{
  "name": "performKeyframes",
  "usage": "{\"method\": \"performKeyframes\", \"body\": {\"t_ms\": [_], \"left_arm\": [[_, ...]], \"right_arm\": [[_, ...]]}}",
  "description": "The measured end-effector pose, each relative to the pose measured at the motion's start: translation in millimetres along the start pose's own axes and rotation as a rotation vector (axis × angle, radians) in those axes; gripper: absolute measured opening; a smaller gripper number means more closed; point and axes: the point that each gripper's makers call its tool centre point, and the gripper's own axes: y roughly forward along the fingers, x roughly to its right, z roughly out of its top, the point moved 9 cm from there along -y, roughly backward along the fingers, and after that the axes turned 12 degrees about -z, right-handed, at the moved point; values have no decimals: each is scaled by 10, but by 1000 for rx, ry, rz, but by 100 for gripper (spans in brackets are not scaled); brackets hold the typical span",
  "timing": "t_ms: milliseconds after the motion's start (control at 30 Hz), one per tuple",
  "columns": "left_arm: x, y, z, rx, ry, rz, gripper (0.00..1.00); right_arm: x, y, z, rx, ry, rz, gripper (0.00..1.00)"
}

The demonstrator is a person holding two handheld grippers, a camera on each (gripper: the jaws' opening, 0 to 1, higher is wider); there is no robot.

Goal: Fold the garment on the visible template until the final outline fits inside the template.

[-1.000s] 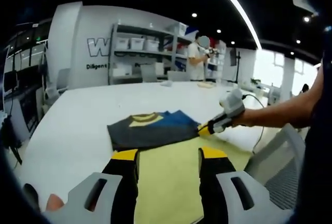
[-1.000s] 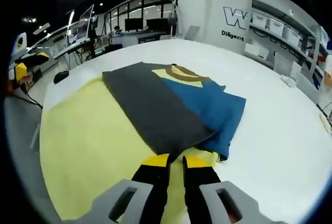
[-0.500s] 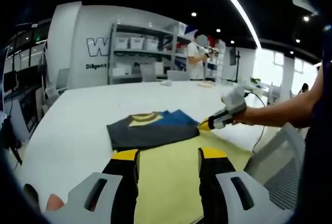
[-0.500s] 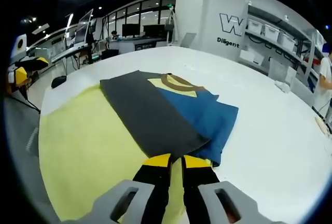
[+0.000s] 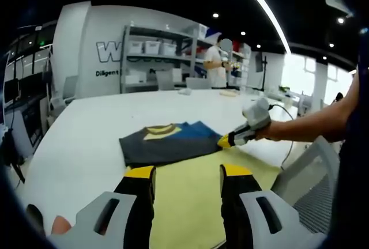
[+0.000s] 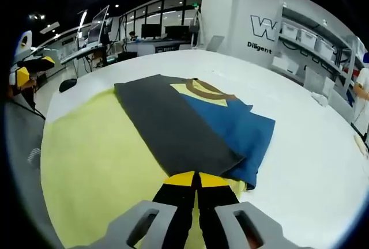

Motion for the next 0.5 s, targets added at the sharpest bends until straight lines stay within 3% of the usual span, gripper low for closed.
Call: {"method": "performKeyframes", "body": {"t_ms": [500], "left_arm": [[-2,-3,6,3,1,4,44]], "right_arm": [[7,-23,-63,-9,-13,-1,0]]}}
